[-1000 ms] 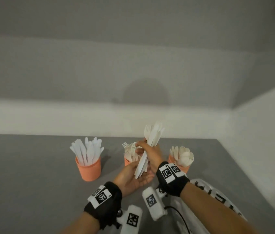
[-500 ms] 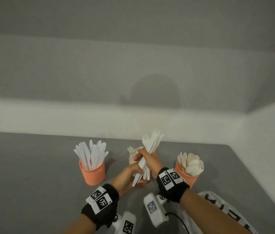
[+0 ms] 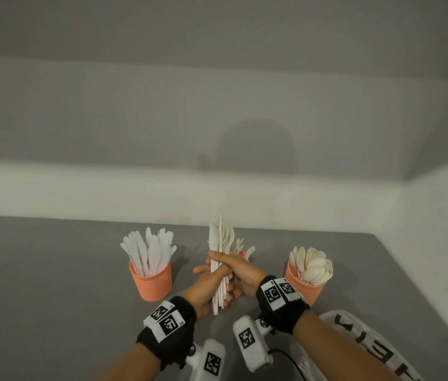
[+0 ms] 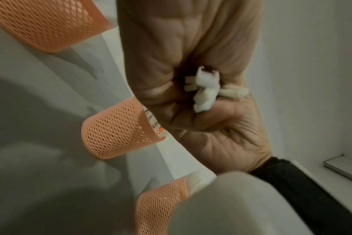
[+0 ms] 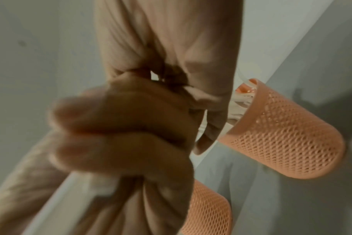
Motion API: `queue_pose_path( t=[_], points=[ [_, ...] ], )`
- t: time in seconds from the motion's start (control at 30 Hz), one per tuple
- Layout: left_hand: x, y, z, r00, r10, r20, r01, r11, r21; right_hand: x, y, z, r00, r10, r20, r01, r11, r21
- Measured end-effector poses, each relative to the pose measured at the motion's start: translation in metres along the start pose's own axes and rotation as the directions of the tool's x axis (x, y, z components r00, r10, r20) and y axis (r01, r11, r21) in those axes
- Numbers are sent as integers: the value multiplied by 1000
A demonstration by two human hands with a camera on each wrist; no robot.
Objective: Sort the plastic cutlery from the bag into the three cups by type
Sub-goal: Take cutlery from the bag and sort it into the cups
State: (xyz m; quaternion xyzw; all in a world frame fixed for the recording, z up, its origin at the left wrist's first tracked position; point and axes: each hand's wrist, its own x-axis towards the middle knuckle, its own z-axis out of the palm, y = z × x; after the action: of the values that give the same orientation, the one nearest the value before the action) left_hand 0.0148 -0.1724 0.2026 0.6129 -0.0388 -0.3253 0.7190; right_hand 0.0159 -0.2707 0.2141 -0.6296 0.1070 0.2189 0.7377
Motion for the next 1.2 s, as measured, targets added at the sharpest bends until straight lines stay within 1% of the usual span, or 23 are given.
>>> queue_pose_path(
  t=[0.07, 0.13, 0.23, 0.33, 0.4, 0.47, 0.5, 0.53, 0.57, 0.6, 0.63, 0.67, 0.7, 0.73, 0.77, 0.8, 0.87, 0.97, 1.03, 1.07, 1.13, 1.2],
  points=[
    [-1, -1, -2, 1000, -25, 10, 25, 999, 46, -1, 2, 0, 1000, 7, -1, -7, 1000, 12],
    [-2, -2, -4, 1000, -28, 12, 26, 990, 136, 0, 5, -1, 1000, -20, -15, 21, 999, 36],
    [-1, -3, -2, 1000, 4, -24, 2, 960, 281, 9, 11, -1, 994, -46, -96, 54, 995, 88],
    [-1, -4, -2, 998, 45, -35, -24, 892, 452, 16, 16, 1, 972, -137, -191, 170, 972, 165],
    [-3, -2, -6, 1000, 4, 28, -17, 866, 499, 17, 19, 2, 955, -177, -238, 227, 953, 201],
    [-7, 3, -15, 988, -97, 123, 6, 807, 590, 19, 20, -2, 942, -183, -280, 258, 931, 259],
    [-8, 7, -21, 982, -136, 130, 20, 766, 643, 20, 19, -5, 938, -172, -301, 268, 910, 315],
    [-7, 10, -28, 986, -133, 99, 31, 734, 678, 21, 18, -8, 930, -171, -325, 282, 899, 333],
    [-4, 12, -34, 996, -78, 36, 32, 728, 685, 21, 17, -12, 917, -185, -354, 303, 899, 316],
    [0, 15, -39, 999, 20, -49, 18, 745, 667, 22, 17, -16, 897, -216, -386, 328, 911, 251],
    [4, 18, -43, 980, 139, -140, -21, 778, 628, 22, 18, -18, 880, -253, -402, 350, 918, 188],
    [8, 21, -45, 942, 253, -219, -84, 811, 578, 22, 20, -18, 868, -282, -410, 360, 925, 125],
    [10, 25, -44, 901, 340, -270, -160, 838, 522, 21, 21, -16, 863, -304, -403, 363, 928, 77],
    [11, 30, -41, 869, 395, -299, -229, 855, 465, 22, 23, -14, 862, -320, -393, 361, 932, 34],
    [12, 33, -37, 849, 423, -315, -274, 864, 421, 22, 25, -12, 864, -330, -381, 359, 933, 5],
    [14, 36, -34, 835, 441, -331, -299, 866, 401, 23, 26, -9, 864, -339, -372, 359, 933, -16],
    [20, 37, -30, 811, 464, -358, -307, 857, 415, 25, 28, -6, 870, -348, -349, 358, 933, -38],
    [28, 32, -28, 777, 482, -405, -279, 840, 466, 25, 30, -3, 880, -364, -304, 354, 931, -90],
    [32, 29, -28, 769, 470, -434, -238, 840, 488, 25, 31, -2, 891, -358, -280, 341, 934, -110],
    [34, 28, -28, 774, 457, -437, -222, 844, 488, 25, 31, -3, 898, -351, -267, 326, 936, -131],
    [36, 28, -30, 804, 418, -423, -204, 862, 464, 24, 31, -5, 906, -350, -236, 316, 933, -171],
    [36, 30, -31, 835, 367, -410, -191, 892, 409, 23, 32, -7, 916, -345, -205, 321, 936, -141]
  ],
)
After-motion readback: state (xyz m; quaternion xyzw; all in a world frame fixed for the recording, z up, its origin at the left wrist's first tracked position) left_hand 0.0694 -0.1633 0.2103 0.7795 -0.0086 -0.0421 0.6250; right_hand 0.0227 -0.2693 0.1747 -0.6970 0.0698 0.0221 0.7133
